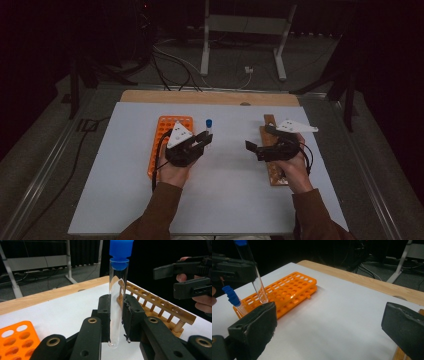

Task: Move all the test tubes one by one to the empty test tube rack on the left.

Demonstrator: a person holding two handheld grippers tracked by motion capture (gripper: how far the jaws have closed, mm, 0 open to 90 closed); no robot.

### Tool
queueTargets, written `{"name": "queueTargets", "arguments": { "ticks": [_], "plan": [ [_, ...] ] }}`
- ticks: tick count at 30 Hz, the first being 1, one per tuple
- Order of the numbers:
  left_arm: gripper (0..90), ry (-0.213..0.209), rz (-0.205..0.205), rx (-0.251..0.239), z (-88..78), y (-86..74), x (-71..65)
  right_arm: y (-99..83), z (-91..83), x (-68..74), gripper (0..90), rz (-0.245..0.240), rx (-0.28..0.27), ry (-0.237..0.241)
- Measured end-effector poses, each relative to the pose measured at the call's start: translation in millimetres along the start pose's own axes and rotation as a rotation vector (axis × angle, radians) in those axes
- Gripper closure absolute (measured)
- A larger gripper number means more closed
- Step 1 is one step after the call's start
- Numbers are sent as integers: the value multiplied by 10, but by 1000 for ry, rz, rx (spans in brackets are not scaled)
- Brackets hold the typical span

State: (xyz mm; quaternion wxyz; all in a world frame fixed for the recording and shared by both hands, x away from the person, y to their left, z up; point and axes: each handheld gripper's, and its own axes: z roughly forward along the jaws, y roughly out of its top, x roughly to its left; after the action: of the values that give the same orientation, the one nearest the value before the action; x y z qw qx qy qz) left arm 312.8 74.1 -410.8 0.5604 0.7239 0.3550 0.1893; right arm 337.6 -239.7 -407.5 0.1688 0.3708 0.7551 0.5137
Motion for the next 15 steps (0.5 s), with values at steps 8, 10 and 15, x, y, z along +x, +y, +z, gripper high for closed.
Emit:
{"name": "queueTargets", "arguments": {
  "ticks": [8, 10, 15],
  "plan": [
    [783, 24, 2, -18, -120, 15, 113, -9, -15, -21, 2, 5, 1, -3],
    [783, 33, 3, -20, -158, 10, 144, -14, -18, -26, 2, 3, 3, -5],
    [783, 49, 6, -27, -260, -29, 243, -22, -28, -29, 2, 6, 1, -9]
  ]
}}
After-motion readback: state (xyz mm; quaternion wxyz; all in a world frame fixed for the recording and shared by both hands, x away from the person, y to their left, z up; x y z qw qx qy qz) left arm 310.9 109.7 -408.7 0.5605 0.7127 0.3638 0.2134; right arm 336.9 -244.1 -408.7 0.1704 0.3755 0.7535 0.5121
